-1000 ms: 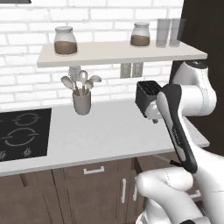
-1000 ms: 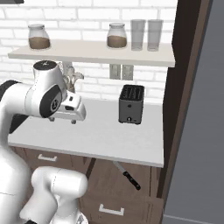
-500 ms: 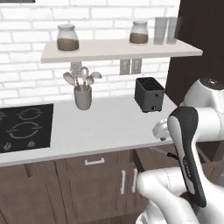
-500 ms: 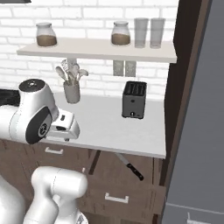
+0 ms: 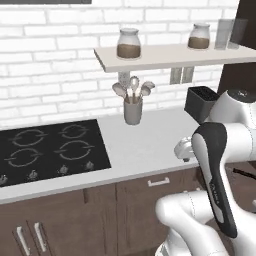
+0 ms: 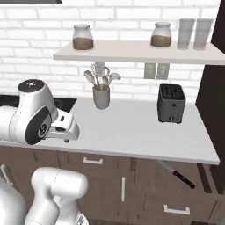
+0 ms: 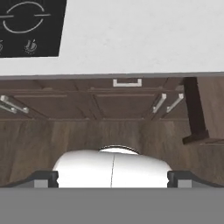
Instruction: Pick up the knife from the drawer and place it on the cutting board. Then place the meat from the plate to the cutting board.
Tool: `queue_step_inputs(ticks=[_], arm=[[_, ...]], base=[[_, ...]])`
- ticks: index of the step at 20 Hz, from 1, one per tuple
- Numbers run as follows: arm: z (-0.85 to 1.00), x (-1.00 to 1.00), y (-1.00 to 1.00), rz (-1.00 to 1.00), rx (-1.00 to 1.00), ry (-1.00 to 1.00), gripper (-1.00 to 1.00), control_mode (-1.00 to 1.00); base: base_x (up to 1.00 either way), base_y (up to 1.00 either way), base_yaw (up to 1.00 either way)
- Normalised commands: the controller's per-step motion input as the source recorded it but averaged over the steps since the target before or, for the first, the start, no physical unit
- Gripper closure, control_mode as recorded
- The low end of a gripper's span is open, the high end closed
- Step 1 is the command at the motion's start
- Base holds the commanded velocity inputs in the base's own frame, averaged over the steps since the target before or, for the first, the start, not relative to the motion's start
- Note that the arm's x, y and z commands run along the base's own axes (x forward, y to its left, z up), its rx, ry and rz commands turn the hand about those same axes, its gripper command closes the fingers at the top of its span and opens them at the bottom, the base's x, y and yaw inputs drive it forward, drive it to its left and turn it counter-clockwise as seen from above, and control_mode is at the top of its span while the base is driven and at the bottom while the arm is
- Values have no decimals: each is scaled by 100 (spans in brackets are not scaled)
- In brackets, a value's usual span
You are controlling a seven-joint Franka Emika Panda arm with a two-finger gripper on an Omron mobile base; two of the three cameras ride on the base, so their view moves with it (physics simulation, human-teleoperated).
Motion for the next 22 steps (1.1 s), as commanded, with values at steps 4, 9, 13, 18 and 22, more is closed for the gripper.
queue_step_inputs(ticks=[4,9,13,18,22], arm=[[0,0,0,0,0,0,-100,100],[0,0,0,0,0,0,-100,100],[0,0,0,0,0,0,-100,100],[0,0,0,0,0,0,-100,100],[0,0,0,0,0,0,-100,100]], base=[[25,32,-45],[30,7,-53],[30,12,-56],[29,15,-61],[9,24,-54]])
